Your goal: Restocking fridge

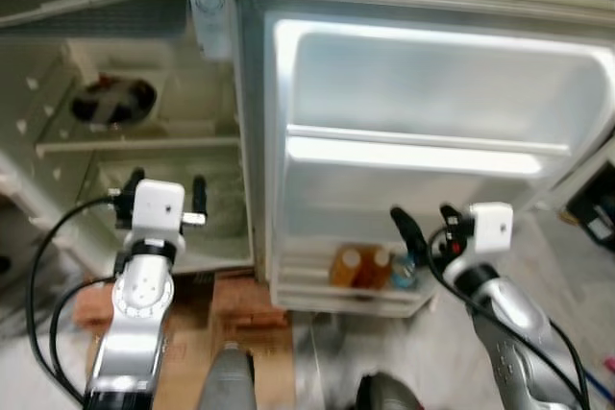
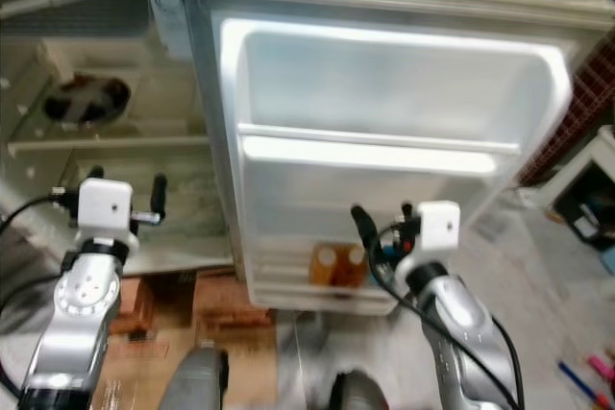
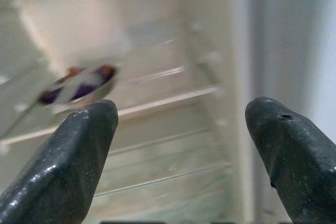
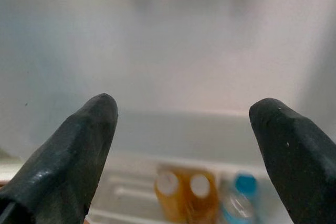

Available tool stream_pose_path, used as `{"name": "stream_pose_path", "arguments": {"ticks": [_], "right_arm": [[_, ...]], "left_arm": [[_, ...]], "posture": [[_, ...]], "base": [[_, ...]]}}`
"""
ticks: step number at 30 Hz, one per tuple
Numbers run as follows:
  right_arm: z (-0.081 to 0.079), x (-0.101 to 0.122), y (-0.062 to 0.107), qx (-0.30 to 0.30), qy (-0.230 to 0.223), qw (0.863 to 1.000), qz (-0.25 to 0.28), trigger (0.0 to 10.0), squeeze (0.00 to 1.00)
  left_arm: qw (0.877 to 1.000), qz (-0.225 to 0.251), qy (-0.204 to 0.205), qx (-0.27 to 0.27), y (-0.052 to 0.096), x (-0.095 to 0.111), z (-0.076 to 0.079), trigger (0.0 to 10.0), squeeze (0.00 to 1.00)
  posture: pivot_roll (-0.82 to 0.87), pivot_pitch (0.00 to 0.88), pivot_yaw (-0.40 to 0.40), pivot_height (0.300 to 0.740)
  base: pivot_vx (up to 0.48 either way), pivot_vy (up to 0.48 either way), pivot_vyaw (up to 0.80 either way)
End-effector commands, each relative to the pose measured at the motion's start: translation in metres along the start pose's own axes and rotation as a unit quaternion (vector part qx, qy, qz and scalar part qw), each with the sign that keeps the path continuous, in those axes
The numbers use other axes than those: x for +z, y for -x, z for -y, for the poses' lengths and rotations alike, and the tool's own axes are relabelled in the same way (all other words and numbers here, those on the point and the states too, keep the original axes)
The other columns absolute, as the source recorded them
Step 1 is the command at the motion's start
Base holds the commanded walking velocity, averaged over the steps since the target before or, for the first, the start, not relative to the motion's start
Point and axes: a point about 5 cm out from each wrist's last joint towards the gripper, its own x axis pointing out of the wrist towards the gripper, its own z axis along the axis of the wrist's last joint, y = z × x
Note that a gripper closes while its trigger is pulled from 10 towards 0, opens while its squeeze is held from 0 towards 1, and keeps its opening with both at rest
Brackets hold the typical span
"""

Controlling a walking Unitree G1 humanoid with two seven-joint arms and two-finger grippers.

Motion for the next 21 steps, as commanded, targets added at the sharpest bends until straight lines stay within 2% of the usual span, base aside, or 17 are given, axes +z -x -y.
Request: {"name": "stream_pose_path", "arguments": {"ticks": [1, 5, 12, 21], "right_arm": [[0.003, 0.002, 0.000, -0.004, -0.001, 1.000, 0.001, 10.0, 0.00], [0.001, 0.008, -0.002, 0.004, 0.002, 1.000, 0.020, 10.0, 0.00], [0.000, 0.012, -0.006, 0.004, 0.011, 1.000, 0.028, 10.0, 0.00], [-0.004, 0.021, -0.015, 0.011, 0.018, 0.999, 0.045, 10.0, 0.00]], "left_arm": [[1.000, 0.003, -0.003, -0.005, 0.000, 0.003, 0.000, 10.0, 0.00], [1.000, 0.005, -0.003, -0.004, 0.000, 0.004, -0.001, 10.0, 0.00], [1.000, 0.005, -0.007, 0.003, 0.000, 0.004, -0.003, 10.0, 0.00], [1.000, 0.011, 0.002, 0.008, -0.003, 0.008, -0.006, 10.0, 0.00]], "posture": [[0.05, 0.000, -0.059, 0.688], [0.06, 0.000, -0.063, 0.688], [0.06, 0.000, -0.060, 0.738], [0.07, 0.000, -0.062, 0.740]], "base": [[-0.270, 0.000, 0.00], [-0.194, 0.000, 0.00], [0.000, 0.000, 0.00], [0.000, 0.000, 0.00]]}}
